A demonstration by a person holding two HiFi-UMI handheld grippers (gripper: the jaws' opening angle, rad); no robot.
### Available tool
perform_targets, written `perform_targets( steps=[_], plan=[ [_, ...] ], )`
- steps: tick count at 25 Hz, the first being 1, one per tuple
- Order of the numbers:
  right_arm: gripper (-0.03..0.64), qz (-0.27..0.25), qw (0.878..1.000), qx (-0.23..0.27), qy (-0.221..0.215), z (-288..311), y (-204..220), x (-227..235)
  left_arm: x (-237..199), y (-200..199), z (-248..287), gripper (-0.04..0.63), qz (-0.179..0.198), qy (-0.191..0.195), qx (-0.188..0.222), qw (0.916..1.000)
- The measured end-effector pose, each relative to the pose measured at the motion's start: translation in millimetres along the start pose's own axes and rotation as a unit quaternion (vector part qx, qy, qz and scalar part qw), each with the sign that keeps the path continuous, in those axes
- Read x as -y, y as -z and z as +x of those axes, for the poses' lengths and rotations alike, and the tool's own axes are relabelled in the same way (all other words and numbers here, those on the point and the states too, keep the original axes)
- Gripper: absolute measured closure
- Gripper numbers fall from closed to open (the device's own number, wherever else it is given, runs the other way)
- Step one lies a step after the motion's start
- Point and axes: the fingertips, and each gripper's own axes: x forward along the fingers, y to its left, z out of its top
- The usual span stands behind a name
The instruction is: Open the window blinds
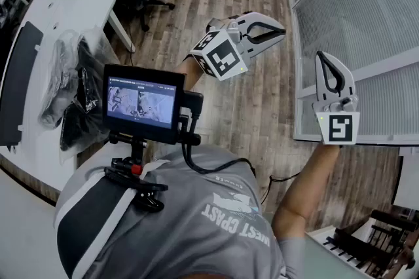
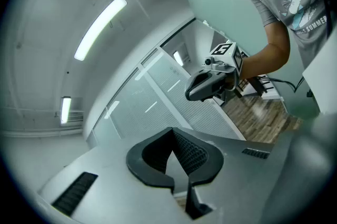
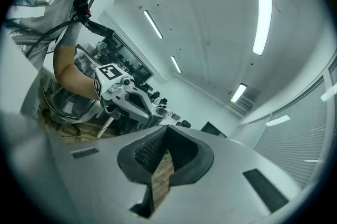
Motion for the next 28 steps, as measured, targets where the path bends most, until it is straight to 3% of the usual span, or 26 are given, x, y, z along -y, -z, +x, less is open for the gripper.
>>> perform_targets(
  steps=[18, 24, 28],
  plan=[
    [0.615, 0.015, 1.0, 0.011, 0.008, -8.4, 1.0, -3.4, 8.5, -1.7, -4.6, 0.592, -0.004, 0.006, -0.001, 1.0],
    [0.615, 0.015, 1.0, 0.003, 0.022, -20.4, 1.9, -4.5, 11.2, -5.6, -12.7, 0.592, -0.031, -0.001, 0.003, 0.9995],
    [0.615, 0.013, 1.0, 0.006, 0.027, -17.4, 10.7, -14.7, 10.6, 16.7, -19.3, 0.592, -0.064, -0.009, 0.012, 0.9978]
  ],
)
